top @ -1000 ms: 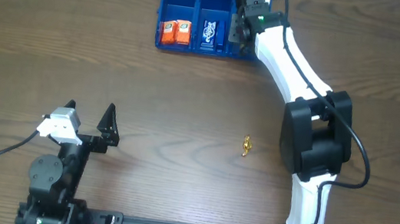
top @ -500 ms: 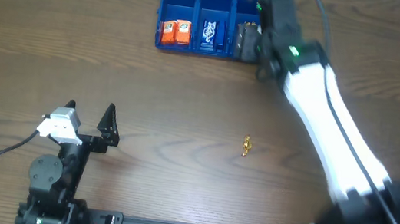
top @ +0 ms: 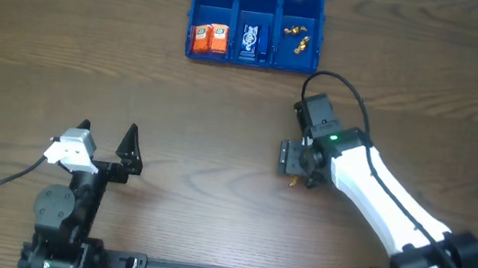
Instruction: Sort Candies Into Trays
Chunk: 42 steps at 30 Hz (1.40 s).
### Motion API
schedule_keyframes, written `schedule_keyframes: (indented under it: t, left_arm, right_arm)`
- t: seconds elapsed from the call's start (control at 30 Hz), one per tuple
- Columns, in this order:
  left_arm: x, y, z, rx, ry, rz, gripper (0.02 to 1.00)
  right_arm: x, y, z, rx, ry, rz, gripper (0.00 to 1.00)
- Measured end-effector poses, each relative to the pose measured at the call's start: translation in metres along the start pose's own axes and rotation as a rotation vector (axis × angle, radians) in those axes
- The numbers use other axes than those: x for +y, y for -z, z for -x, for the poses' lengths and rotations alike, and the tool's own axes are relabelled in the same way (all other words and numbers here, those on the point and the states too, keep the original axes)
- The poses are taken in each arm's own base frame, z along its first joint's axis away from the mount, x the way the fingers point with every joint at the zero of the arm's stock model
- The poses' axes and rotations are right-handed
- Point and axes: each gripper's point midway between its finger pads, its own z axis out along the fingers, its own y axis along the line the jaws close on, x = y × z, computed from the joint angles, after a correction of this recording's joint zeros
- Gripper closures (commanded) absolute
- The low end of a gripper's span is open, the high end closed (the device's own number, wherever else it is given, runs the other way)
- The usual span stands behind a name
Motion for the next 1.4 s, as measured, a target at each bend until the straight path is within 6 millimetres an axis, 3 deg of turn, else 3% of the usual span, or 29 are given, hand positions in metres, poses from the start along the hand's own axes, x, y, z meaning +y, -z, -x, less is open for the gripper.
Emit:
schedule_keyframes:
  t: [0.27, 0.67, 0.8, 0.87, 0.97, 1.17, 1.4]
  left_arm:
    - [0.000, 0.000, 0.000, 0.000, 0.000, 0.000, 0.020]
    - [0.000, 0.000, 0.000, 0.000, 0.000, 0.000, 0.020]
    - [0.000, 0.000, 0.000, 0.000, 0.000, 0.000, 0.020]
    - [0.000, 0.000, 0.000, 0.000, 0.000, 0.000, 0.020]
    - [0.000, 0.000, 0.000, 0.000, 0.000, 0.000, 0.020]
    - [0.000, 0.000, 0.000, 0.000, 0.000, 0.000, 0.020]
    - [0.000, 0.000, 0.000, 0.000, 0.000, 0.000, 0.020]
  right_arm:
    - [0.005, -0.029, -0.016, 0.094, 0.009, -0.034, 0.248]
    - [0.004, -0.031, -0.019, 0.105, -0.005, -0.045, 0.329]
    - [0.001, -0.034, -0.019, 0.110, -0.008, -0.063, 0.450]
    - [0.001, -0.034, -0.019, 0.108, -0.008, -0.068, 0.595]
    - [0.002, -0.034, -0.019, 0.106, -0.005, -0.068, 0.709]
    - [0.004, -0.034, -0.019, 0.107, -0.002, -0.066, 0.803]
    - [0.004, -0.033, -0.019, 0.106, -0.002, -0.064, 0.809]
